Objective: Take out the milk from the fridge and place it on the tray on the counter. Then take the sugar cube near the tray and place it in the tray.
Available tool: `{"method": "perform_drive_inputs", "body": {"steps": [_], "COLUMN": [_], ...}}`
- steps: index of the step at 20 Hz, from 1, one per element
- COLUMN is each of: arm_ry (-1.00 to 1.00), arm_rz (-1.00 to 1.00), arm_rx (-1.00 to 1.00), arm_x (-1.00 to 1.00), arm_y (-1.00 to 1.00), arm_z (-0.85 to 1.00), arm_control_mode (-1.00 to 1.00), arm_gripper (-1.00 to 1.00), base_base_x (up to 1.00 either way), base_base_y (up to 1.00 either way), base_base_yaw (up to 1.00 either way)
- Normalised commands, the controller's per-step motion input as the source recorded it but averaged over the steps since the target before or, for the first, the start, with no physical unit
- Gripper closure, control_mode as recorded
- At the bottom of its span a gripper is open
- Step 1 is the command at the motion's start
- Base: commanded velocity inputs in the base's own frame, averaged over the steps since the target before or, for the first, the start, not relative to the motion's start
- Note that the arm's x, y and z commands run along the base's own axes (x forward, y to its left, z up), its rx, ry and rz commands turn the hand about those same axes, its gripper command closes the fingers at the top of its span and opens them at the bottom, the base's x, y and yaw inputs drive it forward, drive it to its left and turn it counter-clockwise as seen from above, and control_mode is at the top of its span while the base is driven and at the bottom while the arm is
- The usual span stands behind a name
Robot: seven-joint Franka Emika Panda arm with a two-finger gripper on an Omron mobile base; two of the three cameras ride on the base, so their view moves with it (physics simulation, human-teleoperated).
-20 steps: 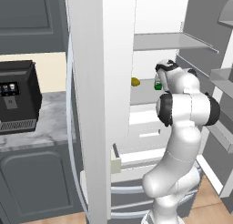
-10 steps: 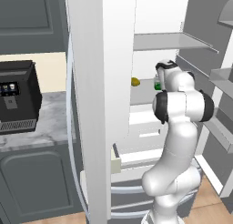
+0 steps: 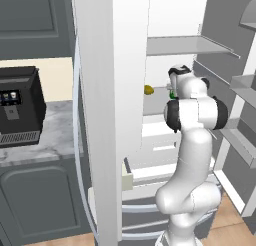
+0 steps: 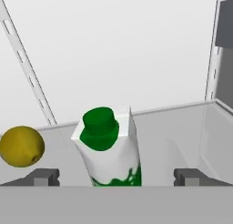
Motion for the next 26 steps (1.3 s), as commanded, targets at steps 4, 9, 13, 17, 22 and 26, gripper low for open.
{"method": "perform_drive_inputs", "body": {"steps": [4, 9, 13, 17, 22, 26], "arm_ry": [0.00, 0.00, 0.00, 0.00, -0.04, -0.09], "arm_rz": [0.00, 0.00, 0.00, 0.00, 0.00, 0.00], "arm_rx": [0.00, 0.00, 0.00, 0.00, 0.00, 0.00], "arm_x": [0.31, 0.26, 0.21, 0.16, 0.01, -0.01], "arm_y": [0.00, 0.00, 0.00, 0.05, 0.00, 0.00], "arm_z": [-0.04, -0.08, -0.03, -0.03, 0.00, 0.00], "arm_control_mode": [-1.00, -1.00, -1.00, -1.00, -1.00, -1.00], "arm_gripper": [-1.00, -1.00, -1.00, 1.00, 1.00, 1.00], "base_base_x": [0.00, 0.00, 0.00, 0.00, 0.00, 0.00], "base_base_y": [0.00, 0.00, 0.00, 0.00, 0.00, 0.00], "base_base_yaw": [0.00, 0.00, 0.00, 0.00, 0.00, 0.00]}}
